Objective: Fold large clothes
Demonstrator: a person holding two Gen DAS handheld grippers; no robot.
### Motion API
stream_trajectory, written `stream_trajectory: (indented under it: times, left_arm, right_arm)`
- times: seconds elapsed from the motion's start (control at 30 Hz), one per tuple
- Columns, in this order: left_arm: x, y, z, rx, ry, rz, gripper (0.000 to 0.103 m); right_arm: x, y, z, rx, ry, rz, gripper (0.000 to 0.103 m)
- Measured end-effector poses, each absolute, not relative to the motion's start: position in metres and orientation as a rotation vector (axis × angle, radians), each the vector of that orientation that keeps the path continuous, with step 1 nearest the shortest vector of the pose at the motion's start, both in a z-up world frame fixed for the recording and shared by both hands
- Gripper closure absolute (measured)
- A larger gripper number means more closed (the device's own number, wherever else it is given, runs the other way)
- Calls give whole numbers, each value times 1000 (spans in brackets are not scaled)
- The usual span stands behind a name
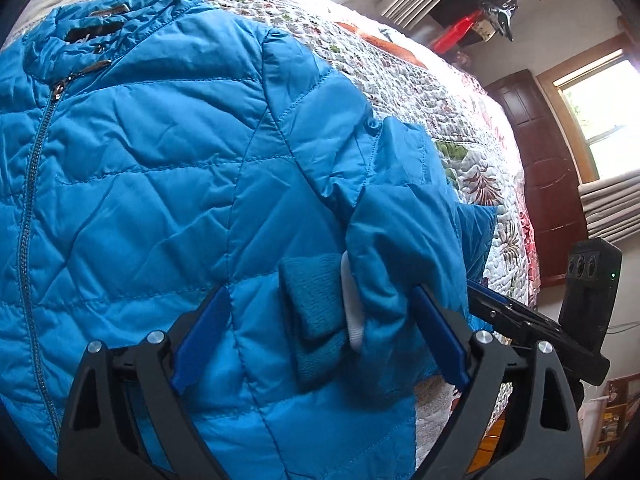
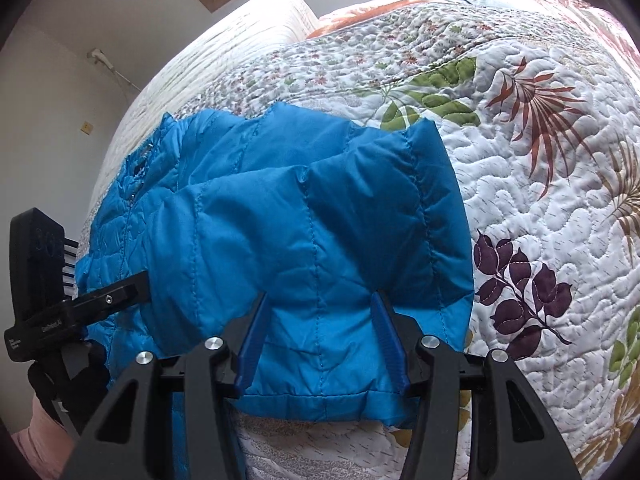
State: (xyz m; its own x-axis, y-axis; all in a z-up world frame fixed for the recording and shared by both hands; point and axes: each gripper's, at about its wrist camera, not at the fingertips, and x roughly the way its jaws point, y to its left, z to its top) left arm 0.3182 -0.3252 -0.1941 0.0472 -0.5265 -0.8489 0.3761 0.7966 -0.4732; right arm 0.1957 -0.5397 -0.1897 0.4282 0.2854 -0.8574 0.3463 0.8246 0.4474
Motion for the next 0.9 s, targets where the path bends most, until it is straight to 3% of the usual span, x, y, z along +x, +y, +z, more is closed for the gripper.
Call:
stream_trajectory:
  times: [0.03,0.1,0.13,0.17,0.4,0.6,0.9]
  left_arm:
    - [317,-329,-193,-150,1357,-722,44]
    - [316,-334,-190,-169,1348,-732,60]
    - [314,-335,-187,-159,1330,-717,78]
    - [314,-333,-185,-167,1319,-715,81]
    - [322,-269,-137,-240,1127,-644,86]
    - [346,-194,-101,-162,976,-472,86]
    - [381,-104,-108,-165,998,-277,86]
  right_arm:
    - [195,-540,-189,640,1149,-40,50]
    - [194,-540,-184,637,1141,-32,50]
    - [192,-539,-180,637,1131,-23,50]
    - [190,-538,-174,638,1116,-13,50]
    - [176,-548,-128,663,976,35,50]
    - [197,-543,-143,681,1042,27,50]
    - [247,-487,-169,662,1136,127,50]
